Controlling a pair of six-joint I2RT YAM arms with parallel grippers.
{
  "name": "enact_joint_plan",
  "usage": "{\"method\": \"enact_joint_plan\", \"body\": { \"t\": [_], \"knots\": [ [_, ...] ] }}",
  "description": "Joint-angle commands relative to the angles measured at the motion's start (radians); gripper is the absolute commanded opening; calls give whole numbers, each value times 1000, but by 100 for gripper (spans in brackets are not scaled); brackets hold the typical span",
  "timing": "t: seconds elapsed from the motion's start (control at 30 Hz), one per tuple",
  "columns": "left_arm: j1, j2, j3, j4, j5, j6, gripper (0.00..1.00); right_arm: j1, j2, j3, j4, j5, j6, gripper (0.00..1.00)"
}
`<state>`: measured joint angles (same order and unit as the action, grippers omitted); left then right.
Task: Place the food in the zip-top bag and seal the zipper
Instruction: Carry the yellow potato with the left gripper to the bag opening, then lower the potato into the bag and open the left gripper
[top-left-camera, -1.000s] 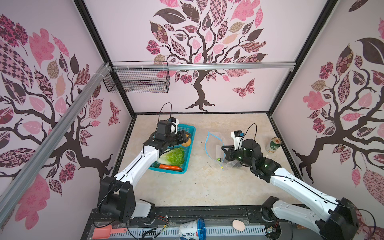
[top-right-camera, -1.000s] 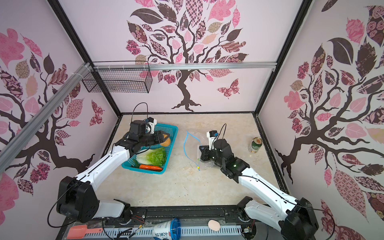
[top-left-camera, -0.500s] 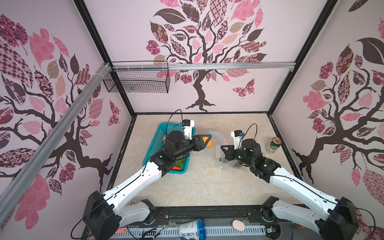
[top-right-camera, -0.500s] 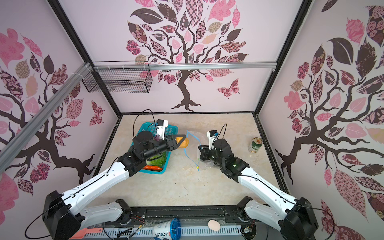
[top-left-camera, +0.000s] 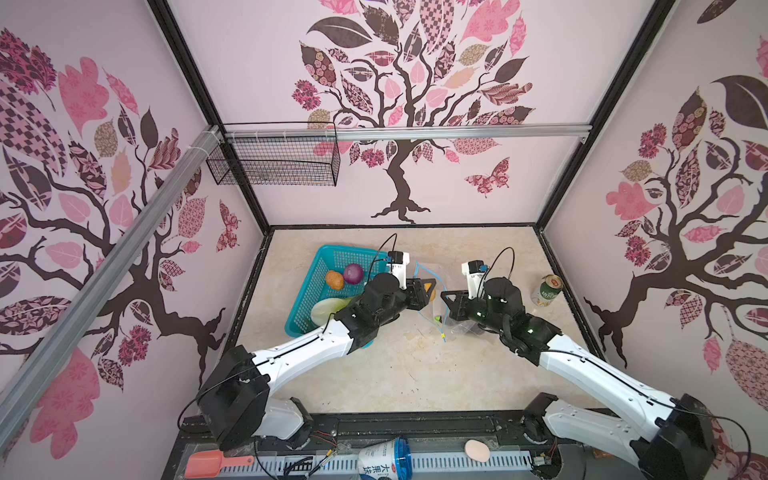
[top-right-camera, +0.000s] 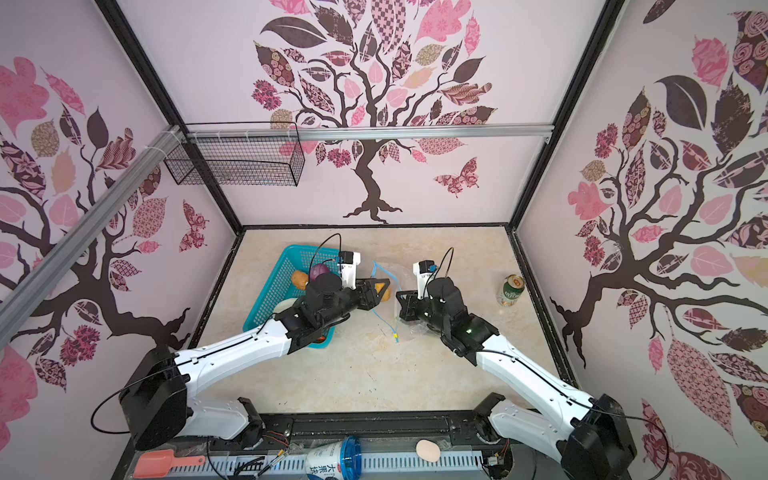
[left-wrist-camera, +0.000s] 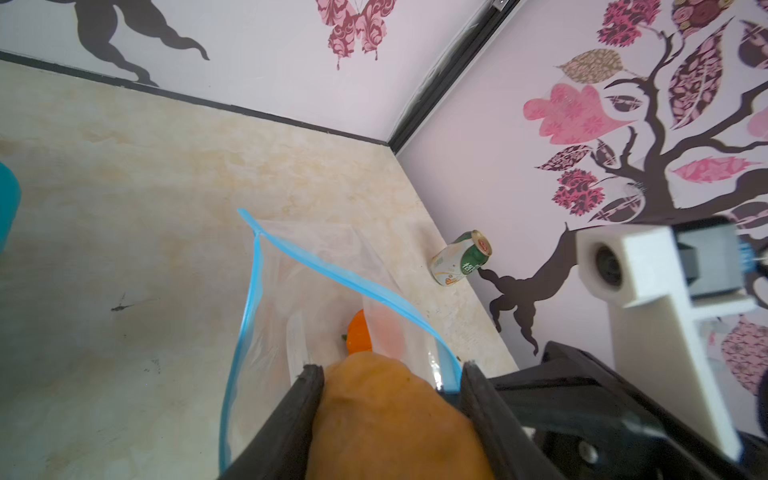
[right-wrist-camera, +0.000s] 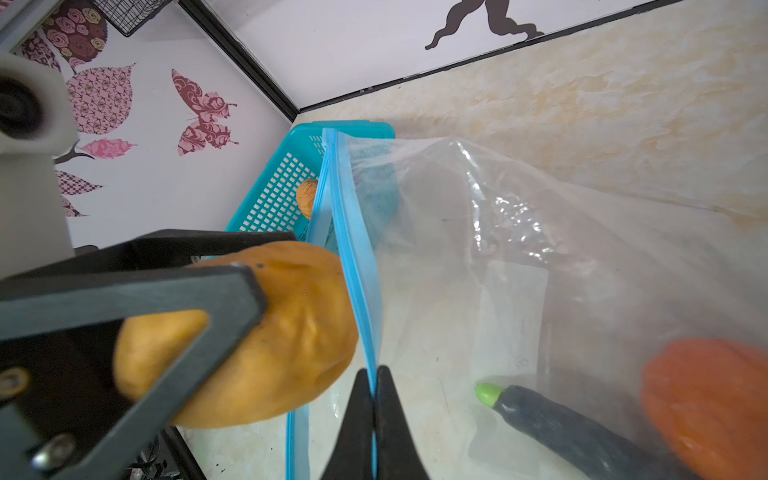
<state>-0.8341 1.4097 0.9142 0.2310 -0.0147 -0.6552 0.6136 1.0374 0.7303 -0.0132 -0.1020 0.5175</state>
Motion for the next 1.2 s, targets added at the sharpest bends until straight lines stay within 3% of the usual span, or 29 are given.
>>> {"method": "enact_joint_plan", "body": {
  "t": [0.0, 0.3, 0.6, 0.8, 1.17],
  "knots": [
    [-21, 22, -5, -16, -48, 37, 52, -2, 0, 26, 19, -4, 4, 0],
    [-38, 151, 127, -256, -66, 84, 54, -2, 0, 15, 24, -10, 3, 0],
    [-44, 215, 180, -299, -27, 76, 63, -2, 10, -3, 29, -14, 11, 0],
    [-44, 208, 206, -315, 5, 73, 81, -2, 7, -2, 27, -13, 9, 0],
    [-19, 106, 214, -345, 52, 59, 84, -2, -2, 5, 13, 5, -10, 0]
  ]
}}
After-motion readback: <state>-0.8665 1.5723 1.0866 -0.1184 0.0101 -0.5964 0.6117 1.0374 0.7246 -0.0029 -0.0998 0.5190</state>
